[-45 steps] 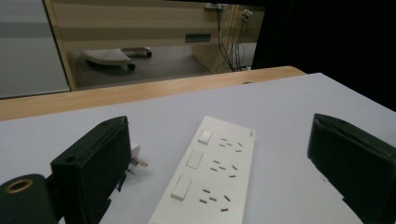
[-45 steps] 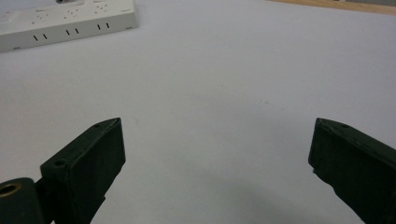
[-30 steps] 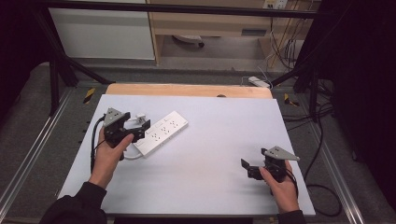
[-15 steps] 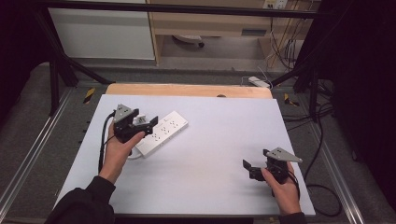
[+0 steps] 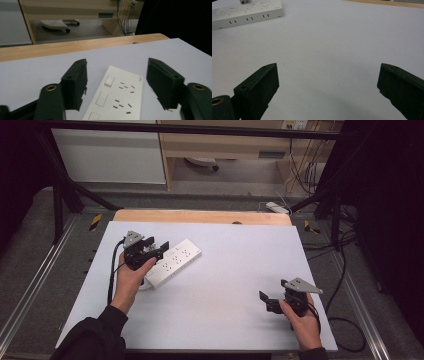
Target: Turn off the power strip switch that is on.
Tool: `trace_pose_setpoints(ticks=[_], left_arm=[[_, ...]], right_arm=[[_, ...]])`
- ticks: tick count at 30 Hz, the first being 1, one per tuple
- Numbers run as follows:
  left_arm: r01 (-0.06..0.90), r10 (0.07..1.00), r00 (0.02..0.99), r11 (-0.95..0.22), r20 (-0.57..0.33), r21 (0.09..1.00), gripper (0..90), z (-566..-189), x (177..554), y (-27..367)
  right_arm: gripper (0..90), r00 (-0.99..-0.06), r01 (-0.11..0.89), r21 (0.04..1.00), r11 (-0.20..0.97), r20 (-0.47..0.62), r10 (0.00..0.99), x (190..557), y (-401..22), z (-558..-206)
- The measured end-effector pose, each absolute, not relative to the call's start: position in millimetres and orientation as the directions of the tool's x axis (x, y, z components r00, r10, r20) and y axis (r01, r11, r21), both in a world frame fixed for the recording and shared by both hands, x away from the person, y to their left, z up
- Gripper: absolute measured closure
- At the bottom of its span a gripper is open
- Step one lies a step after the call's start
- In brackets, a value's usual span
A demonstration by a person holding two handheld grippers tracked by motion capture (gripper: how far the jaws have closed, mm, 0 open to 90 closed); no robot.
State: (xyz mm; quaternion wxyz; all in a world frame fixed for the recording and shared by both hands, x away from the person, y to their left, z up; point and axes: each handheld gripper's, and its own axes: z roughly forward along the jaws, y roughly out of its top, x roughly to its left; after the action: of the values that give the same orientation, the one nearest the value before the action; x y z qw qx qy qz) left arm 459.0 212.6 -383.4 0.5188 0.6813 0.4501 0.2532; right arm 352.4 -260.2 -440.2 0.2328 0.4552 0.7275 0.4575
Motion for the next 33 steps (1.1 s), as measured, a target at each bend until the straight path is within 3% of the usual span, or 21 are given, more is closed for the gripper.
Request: trace_pose_setpoints(ticks=[9,12,20,33], left_arm=[[0.345,0.896,0.434,-0.072,-0.091,0.936,61.8,-388.3,465.6,211.9],[0.343,0.901,0.427,-0.087,-0.073,0.935,74.4,-391.7,468.9,211.4],[0.370,0.894,0.444,-0.122,-0.061,0.921,87.6,-396.6,479.2,207.5],[0.423,0.885,0.462,-0.169,-0.051,0.890,90.0,-401.2,495.1,193.0]], right_arm=[[4.2,-0.473,0.450,0.878,0.162,0.081,0.877,352.2,-260.6,-440.1],[4.2,-0.473,0.450,0.878,0.163,0.080,0.877,352.3,-261.1,-440.1],[4.2,-0.471,0.450,0.879,0.156,0.086,0.878,352.2,-262.3,-439.8],[4.2,-0.475,0.445,0.881,0.161,0.080,0.876,353.0,-261.2,-439.2]])
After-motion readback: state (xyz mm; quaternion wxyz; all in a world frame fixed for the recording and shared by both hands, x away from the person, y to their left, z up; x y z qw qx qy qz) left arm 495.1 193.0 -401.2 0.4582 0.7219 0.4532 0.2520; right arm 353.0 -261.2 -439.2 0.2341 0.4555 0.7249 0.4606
